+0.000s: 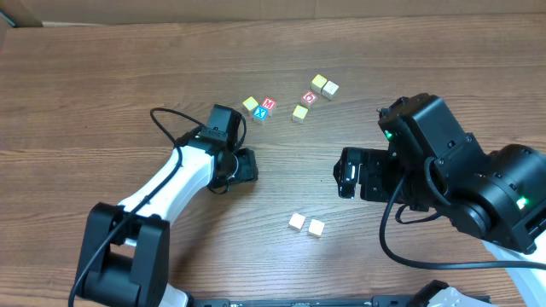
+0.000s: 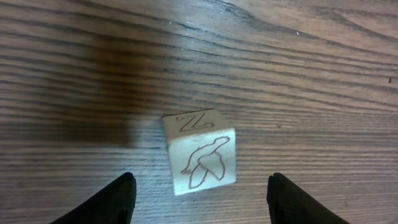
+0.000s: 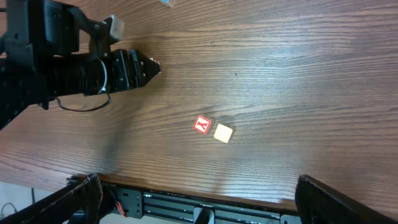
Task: Flip 3 blocks
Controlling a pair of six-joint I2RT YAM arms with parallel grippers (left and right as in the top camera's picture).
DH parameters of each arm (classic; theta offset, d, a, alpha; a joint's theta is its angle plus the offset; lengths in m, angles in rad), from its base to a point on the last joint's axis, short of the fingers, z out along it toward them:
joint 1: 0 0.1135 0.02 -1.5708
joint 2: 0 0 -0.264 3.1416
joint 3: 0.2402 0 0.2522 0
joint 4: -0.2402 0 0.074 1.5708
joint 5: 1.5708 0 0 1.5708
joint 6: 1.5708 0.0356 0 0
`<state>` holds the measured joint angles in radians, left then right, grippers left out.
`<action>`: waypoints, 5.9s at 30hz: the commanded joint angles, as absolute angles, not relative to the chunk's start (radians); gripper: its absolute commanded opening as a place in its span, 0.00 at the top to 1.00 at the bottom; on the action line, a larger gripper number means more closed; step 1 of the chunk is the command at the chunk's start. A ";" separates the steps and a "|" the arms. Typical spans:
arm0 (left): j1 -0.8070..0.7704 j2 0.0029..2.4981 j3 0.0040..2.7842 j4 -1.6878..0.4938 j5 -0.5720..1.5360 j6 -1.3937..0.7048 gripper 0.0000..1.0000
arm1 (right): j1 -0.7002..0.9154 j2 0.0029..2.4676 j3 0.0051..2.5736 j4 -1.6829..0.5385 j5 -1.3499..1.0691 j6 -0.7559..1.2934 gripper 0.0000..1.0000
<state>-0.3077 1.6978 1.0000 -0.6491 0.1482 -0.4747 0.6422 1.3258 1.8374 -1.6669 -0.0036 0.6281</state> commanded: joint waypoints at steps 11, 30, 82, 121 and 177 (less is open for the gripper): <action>-0.309 1.714 1.018 -0.598 0.184 -0.524 0.61 | 0.639 1.319 1.854 -1.681 -0.006 0.619 0.00; -0.309 1.715 1.018 -0.643 0.119 -0.524 0.72 | 0.639 1.319 1.854 -1.693 -0.006 0.620 0.00; -0.429 1.706 1.134 -0.884 0.242 -0.079 0.87 | 0.639 1.319 1.854 -1.692 -0.014 0.620 0.00; -0.666 1.706 1.015 -0.778 0.181 -0.068 0.64 | 0.639 1.319 1.854 -1.691 -0.022 0.620 0.00; -0.576 1.747 1.052 -0.713 0.131 -0.120 0.88 | 0.639 1.319 1.854 -1.685 -0.084 0.622 0.00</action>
<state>-0.5800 1.7355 1.0695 -0.7189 0.1158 -0.1059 0.6418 1.3258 1.8374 -1.6890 -0.0700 0.6277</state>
